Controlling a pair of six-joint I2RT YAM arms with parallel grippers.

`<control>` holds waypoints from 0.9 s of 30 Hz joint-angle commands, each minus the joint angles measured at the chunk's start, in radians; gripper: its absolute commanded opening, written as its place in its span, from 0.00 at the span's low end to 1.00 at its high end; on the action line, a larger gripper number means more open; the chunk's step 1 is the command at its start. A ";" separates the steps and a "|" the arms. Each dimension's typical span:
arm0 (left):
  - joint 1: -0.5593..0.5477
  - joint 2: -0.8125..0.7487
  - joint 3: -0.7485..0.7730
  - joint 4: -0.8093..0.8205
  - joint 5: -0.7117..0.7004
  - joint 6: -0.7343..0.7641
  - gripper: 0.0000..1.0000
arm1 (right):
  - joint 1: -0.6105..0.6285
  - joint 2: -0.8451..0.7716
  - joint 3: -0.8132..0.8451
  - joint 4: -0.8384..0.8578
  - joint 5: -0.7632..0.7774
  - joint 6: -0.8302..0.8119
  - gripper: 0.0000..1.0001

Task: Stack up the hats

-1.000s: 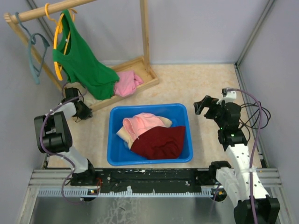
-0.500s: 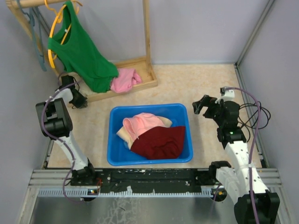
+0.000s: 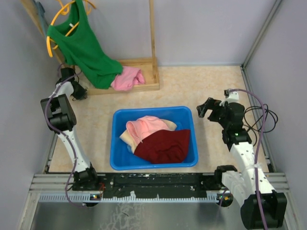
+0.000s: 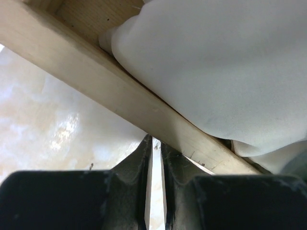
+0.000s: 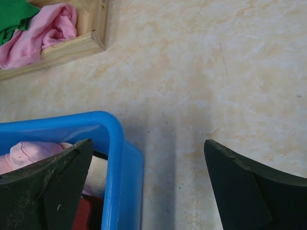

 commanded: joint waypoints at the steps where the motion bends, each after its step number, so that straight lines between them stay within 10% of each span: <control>1: 0.006 0.055 0.075 0.084 0.013 0.008 0.18 | -0.003 -0.001 0.008 0.041 -0.023 -0.005 0.99; 13: 0.045 0.080 0.219 0.037 0.087 0.014 0.20 | 0.176 -0.007 0.051 -0.061 0.067 -0.006 0.99; 22: -0.007 -0.400 -0.250 0.123 0.180 -0.011 0.30 | 0.302 0.041 0.078 -0.185 0.251 -0.003 0.99; 25: -0.035 -0.592 -0.416 0.185 0.251 0.000 0.41 | 0.302 0.077 0.075 -0.165 0.268 -0.004 0.99; 27: -0.048 -0.730 -0.521 0.231 0.278 -0.002 0.72 | 0.303 0.118 0.080 -0.148 0.266 -0.005 0.96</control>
